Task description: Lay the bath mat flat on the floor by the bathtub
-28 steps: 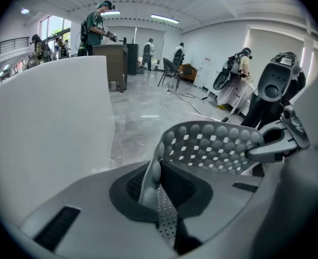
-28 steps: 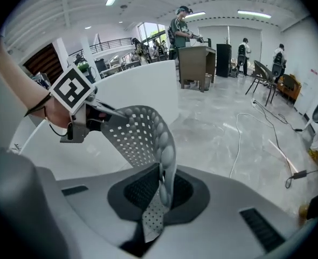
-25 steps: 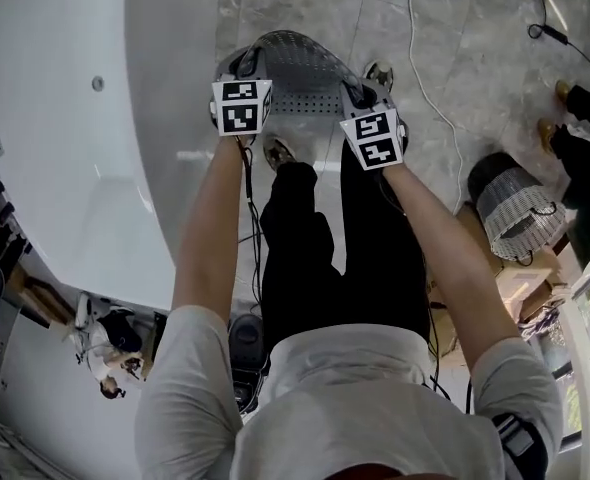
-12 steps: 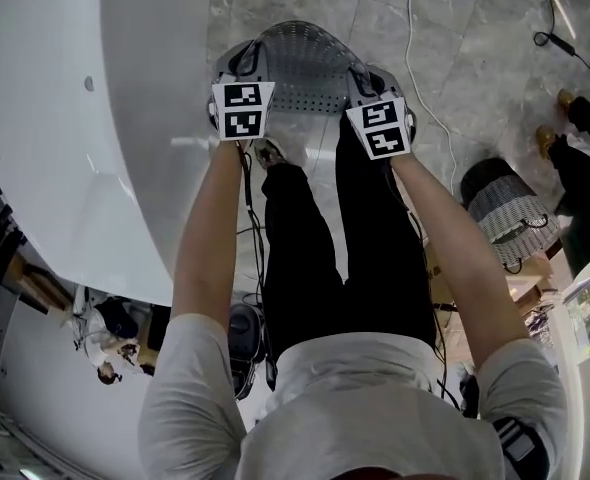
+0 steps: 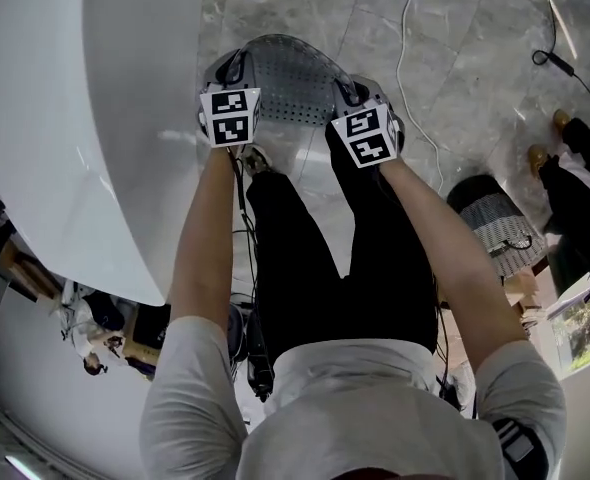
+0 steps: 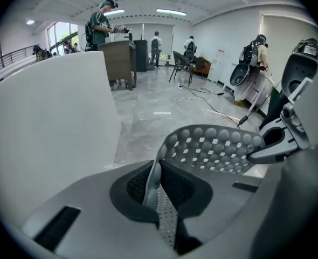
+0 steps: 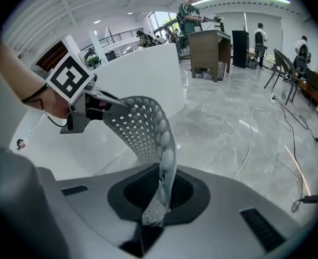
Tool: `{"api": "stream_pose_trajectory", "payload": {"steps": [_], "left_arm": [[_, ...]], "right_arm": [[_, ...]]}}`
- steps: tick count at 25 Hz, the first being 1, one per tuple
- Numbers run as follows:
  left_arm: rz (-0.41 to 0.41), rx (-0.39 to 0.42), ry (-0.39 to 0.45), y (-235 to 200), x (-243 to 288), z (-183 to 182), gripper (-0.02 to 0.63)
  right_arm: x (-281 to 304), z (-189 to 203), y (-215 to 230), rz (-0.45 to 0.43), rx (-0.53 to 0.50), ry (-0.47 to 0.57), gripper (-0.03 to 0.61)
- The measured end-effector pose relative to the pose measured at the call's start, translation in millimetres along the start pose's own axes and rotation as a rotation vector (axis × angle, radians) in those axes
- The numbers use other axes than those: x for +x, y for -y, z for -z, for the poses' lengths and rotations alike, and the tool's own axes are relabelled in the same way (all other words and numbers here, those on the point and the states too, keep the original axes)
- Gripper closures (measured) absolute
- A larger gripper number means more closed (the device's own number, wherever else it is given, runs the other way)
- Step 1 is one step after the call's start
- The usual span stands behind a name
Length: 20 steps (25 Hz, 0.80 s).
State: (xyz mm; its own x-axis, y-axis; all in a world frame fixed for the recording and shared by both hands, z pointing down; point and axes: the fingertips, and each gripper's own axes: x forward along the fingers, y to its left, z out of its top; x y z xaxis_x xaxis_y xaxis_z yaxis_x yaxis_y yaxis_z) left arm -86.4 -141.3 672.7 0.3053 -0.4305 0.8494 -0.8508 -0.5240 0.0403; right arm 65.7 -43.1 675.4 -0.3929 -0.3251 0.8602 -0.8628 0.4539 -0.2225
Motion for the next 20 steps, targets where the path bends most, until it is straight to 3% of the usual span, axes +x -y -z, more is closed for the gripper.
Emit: {"api": "stream_pose_trajectory", "payload": {"steps": [7, 13, 20], "left_arm": [[0.002, 0.044, -0.037, 19.3, 3.2, -0.4, 0.586], [0.032, -0.031, -0.047, 19.9, -6.8, 16.8, 0.586], [0.098, 0.103, -0.05, 12.9, -6.2, 15.2, 0.586]], "right_arm": [[10.4, 4.8, 24.1, -0.038, -0.072, -0.036, 0.555], [8.8, 10.7, 18.3, -0.002, -0.094, -0.063, 0.555], [8.4, 11.5, 20.7, 0.056, -0.175, -0.073, 0.555]]}}
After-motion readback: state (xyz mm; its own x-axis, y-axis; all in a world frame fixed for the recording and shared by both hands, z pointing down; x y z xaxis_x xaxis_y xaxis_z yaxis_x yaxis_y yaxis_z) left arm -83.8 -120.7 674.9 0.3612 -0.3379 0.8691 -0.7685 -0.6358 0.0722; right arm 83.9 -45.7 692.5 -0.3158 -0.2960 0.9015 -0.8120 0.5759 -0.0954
